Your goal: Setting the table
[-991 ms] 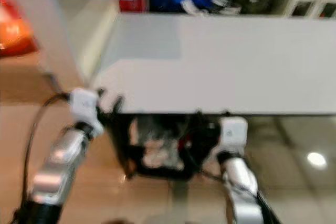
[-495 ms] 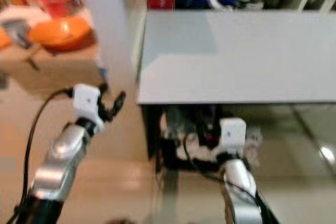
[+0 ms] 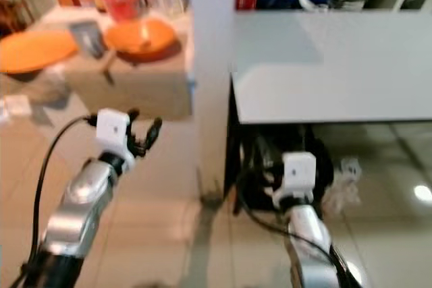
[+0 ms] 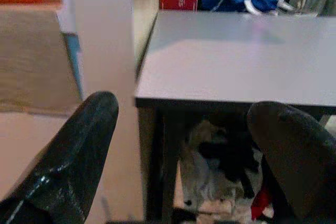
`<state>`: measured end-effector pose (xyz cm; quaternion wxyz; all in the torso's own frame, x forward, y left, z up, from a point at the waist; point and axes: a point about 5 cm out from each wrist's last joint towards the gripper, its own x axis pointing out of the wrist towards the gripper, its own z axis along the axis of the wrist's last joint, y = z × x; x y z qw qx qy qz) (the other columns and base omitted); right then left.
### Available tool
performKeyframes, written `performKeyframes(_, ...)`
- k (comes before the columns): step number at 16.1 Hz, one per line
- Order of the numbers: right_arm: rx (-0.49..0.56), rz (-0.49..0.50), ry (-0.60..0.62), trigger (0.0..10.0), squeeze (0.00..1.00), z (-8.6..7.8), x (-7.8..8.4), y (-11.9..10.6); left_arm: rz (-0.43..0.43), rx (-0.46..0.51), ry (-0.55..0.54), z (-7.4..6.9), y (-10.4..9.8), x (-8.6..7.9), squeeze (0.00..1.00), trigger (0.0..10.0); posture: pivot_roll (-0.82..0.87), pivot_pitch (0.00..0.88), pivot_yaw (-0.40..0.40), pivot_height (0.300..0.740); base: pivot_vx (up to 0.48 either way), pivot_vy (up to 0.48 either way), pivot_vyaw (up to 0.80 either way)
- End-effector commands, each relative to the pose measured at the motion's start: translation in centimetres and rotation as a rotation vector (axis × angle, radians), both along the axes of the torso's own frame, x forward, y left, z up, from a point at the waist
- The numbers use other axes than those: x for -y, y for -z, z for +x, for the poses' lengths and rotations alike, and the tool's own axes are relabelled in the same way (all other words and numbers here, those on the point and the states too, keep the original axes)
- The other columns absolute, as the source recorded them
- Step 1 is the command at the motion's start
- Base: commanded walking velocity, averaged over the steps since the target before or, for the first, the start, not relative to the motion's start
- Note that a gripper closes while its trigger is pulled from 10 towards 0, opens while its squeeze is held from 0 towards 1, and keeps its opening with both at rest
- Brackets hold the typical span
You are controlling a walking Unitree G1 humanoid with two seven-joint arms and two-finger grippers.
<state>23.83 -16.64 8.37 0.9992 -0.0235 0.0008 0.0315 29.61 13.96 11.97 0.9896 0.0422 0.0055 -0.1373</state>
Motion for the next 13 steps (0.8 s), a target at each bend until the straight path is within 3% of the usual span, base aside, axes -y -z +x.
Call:
performKeyframes(1, 0.020, 0.006, -0.012, 10.0, 0.00, 0.22, -0.50, -0.51, 0.028, 0.002, -0.018, 0.06, -0.08, -0.72, 0.00, 10.0, 0.01, 0.000, -0.002, 0.740, 0.000, 0.480, 0.00)
performKeyframes(9, 0.002, -0.001, -0.046, 10.0, 0.00, 0.41, -0.87, -0.11, 0.040, 0.008, -0.026, -0.03, 0.11, -0.71, 0.00, 10.0, 0.02, 0.000, -0.010, 0.740, 0.000, 0.480, 0.00)
performKeyframes(10, 0.001, -0.002, -0.050, 10.0, 0.00, 0.47, -0.92, -0.10, 0.081, 0.029, -0.025, -0.01, -0.03, -0.58, 0.00, 10.0, 0.02, 0.000, -0.012, 0.740, 0.000, 0.000, 0.00)
performKeyframes(13, 0.018, -0.013, -0.043, 10.0, 0.00, 0.60, -0.88, -0.35, 0.060, 0.049, -0.008, -0.13, -0.45, -0.26, 0.00, 10.0, 0.02, 0.000, -0.015, 0.740, 0.150, 0.000, 0.00)
